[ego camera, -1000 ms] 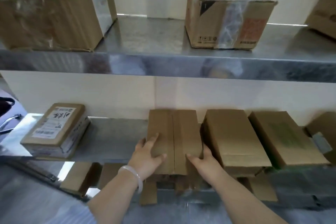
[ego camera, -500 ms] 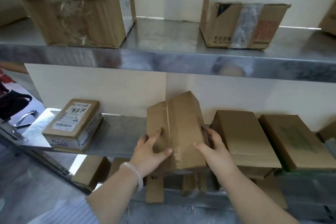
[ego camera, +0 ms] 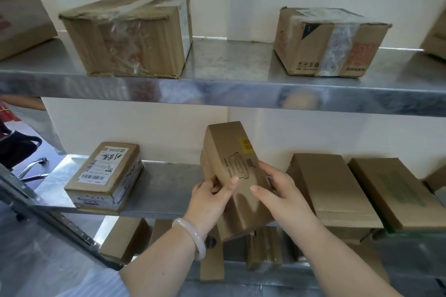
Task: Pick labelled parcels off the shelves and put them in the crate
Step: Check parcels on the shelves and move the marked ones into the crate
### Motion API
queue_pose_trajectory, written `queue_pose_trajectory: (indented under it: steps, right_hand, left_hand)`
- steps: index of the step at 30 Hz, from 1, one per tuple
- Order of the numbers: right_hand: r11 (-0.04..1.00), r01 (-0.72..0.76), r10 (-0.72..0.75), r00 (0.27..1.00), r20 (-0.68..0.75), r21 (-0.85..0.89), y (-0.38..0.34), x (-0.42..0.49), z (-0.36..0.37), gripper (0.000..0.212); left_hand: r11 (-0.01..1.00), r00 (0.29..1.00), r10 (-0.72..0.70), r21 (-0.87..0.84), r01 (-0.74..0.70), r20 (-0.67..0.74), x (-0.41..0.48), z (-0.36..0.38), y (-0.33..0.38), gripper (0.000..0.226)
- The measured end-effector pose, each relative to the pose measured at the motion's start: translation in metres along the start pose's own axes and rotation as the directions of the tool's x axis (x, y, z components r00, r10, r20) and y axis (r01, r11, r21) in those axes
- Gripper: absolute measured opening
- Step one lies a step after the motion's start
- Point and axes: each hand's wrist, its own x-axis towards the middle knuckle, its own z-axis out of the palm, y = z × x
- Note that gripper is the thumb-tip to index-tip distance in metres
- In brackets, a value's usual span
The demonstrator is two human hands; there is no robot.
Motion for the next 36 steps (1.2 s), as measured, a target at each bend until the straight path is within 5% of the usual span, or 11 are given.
queue_pose_trajectory:
  steps: [4, 7, 11, 15, 18, 21, 25, 28, 32, 36]
  right_hand:
    - [0.99, 0.044, -0.051, 0.998, 0.044, 0.135, -0.006, -0.005, 0.008, 0.041]
    - [0.982, 0.018, -0.028, 0.998, 0.048, 0.189, -0.007, -0.01, 0.014, 0.035]
    - [0.98, 0.006, -0.029, 0.993, 0.114, 0.2, -0.007, -0.011, 0.026, 0.034]
    - [0.979, 0.002, -0.048, 0.974, 0.221, 0.203, -0.01, -0.01, 0.04, 0.035]
    - [0.984, -0.013, -0.042, 0.953, 0.3, 0.179, -0.009, -0.008, 0.046, 0.038]
    - [0.992, -0.042, 0.009, 0.962, 0.274, 0.118, -0.005, -0.002, 0.046, 0.042]
    - [0.988, -0.088, 0.087, 0.996, -0.018, -0.125, 0.004, 0.009, 0.034, 0.059]
    - [0.974, -0.211, 0.213, 0.977, 0.021, -0.085, 0.01, 0.014, 0.026, 0.064]
    - [0.954, -0.258, 0.268, 0.962, 0.051, -0.154, 0.018, 0.016, 0.031, 0.069]
    - [0.946, -0.217, 0.242, 0.967, 0.081, -0.24, 0.025, 0.022, 0.038, 0.071]
  left_hand:
    - [0.987, 0.999, 0.0, -0.158, -0.007, -0.043, -0.003, -0.009, -0.001, 0.053]
    - [0.986, 0.993, 0.047, -0.154, -0.064, -0.111, -0.008, -0.018, -0.001, 0.072]
    - [0.987, 0.987, 0.056, -0.141, -0.078, -0.15, -0.009, -0.029, 0.006, 0.066]
    - [0.999, 0.993, 0.042, -0.017, -0.044, -0.106, -0.004, -0.039, -0.002, 0.116]
    - [0.999, 0.996, -0.05, -0.021, 0.049, -0.069, -0.004, -0.045, -0.007, 0.124]
    - [0.986, 0.996, -0.068, -0.154, 0.058, -0.059, -0.006, -0.051, -0.015, 0.115]
    - [0.946, 0.997, -0.077, -0.316, 0.066, -0.022, -0.006, -0.061, -0.022, 0.105]
    - [0.934, 0.997, -0.077, -0.349, 0.077, 0.014, 0.0, -0.067, -0.029, 0.091]
    - [0.964, 0.992, -0.124, -0.237, 0.12, 0.0, 0.009, -0.07, -0.036, 0.044]
    - [0.991, 0.991, -0.132, 0.017, 0.132, -0.018, 0.019, -0.075, -0.038, 0.051]
